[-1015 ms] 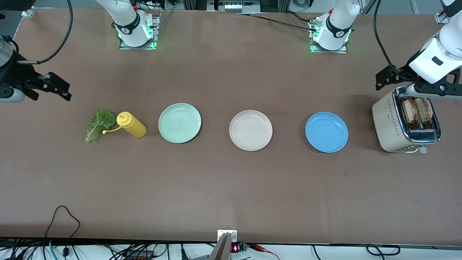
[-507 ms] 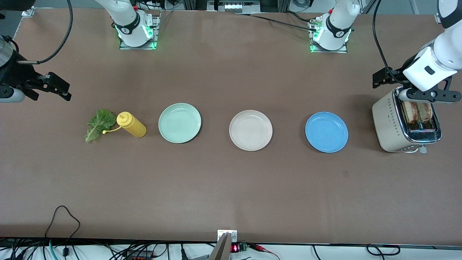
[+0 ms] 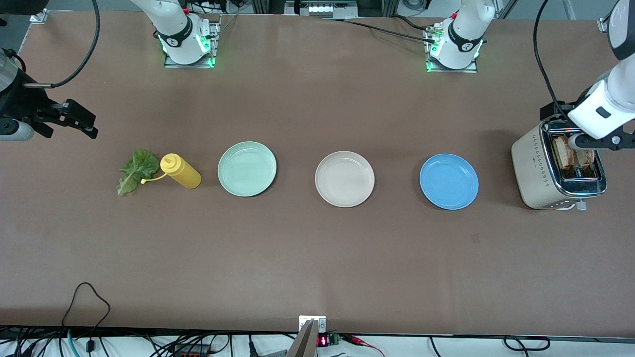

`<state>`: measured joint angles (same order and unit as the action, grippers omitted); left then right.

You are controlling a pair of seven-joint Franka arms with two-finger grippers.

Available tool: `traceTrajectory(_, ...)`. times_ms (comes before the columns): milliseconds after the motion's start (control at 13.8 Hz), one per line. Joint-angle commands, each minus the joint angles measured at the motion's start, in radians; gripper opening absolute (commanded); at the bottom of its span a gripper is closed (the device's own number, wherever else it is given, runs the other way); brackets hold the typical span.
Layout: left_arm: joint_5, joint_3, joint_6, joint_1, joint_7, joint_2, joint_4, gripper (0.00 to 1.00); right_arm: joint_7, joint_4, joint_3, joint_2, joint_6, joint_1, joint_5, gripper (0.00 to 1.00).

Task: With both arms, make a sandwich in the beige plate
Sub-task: 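Lower the left gripper into the toaster slot over a bread slice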

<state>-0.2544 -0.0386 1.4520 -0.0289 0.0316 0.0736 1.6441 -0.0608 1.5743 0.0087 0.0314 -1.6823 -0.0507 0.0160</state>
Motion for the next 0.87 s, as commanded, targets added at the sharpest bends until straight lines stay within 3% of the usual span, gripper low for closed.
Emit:
traceTrajectory(0, -0.022, 0.0, 0.124, -0.071, 0.036, -0.017, 0.11, 1.0, 0.016, -0.005, 0.002, -0.001, -0.005, 0.006, -0.007, 1.0)
traceTrajectory(725, -0.074, -0.001, 0.689, -0.241, 0.045, -0.046, 0.491, 1.0, 0.016, -0.005, 0.001, 0.001, -0.005, 0.006, -0.007, 1.0)
traceTrajectory(797, -0.074, 0.0, 0.709, -0.249, 0.045, -0.049, 0.512, 0.94, 0.016, -0.005, 0.002, 0.001, -0.005, 0.006, -0.007, 1.0)
